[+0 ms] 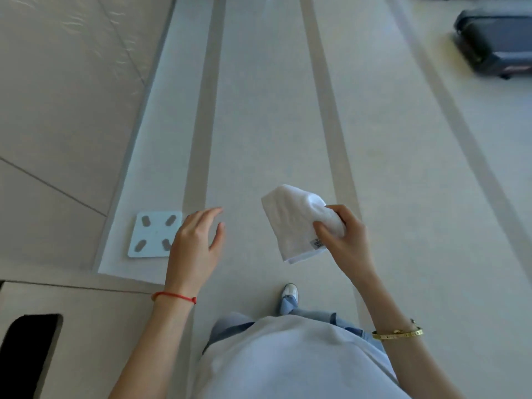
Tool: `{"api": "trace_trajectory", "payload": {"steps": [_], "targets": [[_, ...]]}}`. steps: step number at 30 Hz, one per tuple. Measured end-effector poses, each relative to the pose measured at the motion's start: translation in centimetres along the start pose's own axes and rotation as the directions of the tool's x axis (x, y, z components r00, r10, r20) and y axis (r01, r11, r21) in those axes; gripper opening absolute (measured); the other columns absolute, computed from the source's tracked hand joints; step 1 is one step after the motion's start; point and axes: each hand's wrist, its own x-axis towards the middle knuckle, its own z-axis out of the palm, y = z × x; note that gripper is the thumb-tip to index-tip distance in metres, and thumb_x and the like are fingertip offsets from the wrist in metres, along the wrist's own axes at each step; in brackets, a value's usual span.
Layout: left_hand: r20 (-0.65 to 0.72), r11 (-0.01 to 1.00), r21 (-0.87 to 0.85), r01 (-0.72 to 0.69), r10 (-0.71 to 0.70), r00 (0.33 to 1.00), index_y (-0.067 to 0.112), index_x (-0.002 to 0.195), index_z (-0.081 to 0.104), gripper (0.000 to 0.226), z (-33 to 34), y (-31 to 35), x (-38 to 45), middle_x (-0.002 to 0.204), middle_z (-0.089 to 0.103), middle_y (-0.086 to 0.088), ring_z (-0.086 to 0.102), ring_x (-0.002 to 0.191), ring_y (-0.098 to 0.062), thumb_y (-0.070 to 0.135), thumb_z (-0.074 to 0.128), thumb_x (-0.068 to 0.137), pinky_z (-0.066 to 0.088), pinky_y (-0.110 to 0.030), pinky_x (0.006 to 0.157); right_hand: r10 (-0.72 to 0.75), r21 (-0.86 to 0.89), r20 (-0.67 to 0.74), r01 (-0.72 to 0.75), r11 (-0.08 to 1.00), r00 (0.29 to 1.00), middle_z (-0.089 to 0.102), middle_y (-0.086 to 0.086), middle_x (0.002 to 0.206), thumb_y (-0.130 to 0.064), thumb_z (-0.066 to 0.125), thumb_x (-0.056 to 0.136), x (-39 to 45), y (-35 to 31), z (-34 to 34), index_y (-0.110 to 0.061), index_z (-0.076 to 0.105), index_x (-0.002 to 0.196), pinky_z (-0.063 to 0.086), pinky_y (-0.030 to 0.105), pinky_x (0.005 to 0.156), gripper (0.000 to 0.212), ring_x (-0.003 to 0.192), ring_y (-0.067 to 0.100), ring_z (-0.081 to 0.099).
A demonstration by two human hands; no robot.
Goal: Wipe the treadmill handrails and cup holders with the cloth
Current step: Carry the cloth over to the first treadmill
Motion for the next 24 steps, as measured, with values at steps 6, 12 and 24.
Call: {"api": "trace_trajectory", "payload": {"steps": [6,12,24], "targets": [[0.087,0.985,-0.032,-0.172,0.174,0.981,0.009,0.120,0.066,0.027,7.4,7.7,7.9,0.116,0.068,-0.007,0.062,0.109,-0.024,0.010,0.060,0.094,0.046,-0.031,0.095,0.063,0.045,-0.153,-0.057,0.997,0.986,0.066,-0.007,0.082,-0.025,0.065,0.077,4.9,4.3,-8.6,-0.021,0.063,0.098,0.050,0.032,0.065,0.021,0.076,0.012,0.062],[0.193,0.948,-0.063,-0.312,0.318,0.928,0.011,0.120,0.066,0.027,14.4,14.1,16.3,0.115,0.068,-0.006,0.061,0.109,-0.023,0.010,0.062,0.093,0.043,-0.027,0.094,0.161,0.094,-0.314,-0.138,0.986,0.936,0.066,-0.006,0.079,-0.021,0.067,0.078,10.2,8.0,-14.6,-0.019,0.063,0.097,0.045,0.019,0.060,0.019,0.072,0.010,0.061],[0.293,0.813,-0.197,-0.547,0.581,0.759,0.012,0.121,0.065,0.027,30.9,31.8,38.8,0.117,0.067,-0.003,0.058,0.111,-0.017,0.015,0.057,0.096,0.040,-0.020,0.095,0.266,0.146,-0.590,-0.223,0.964,0.762,0.068,-0.013,0.079,-0.013,0.069,0.082,28.0,14.0,-29.0,-0.024,0.065,0.095,0.046,0.017,0.060,0.018,0.074,0.005,0.062]]}}
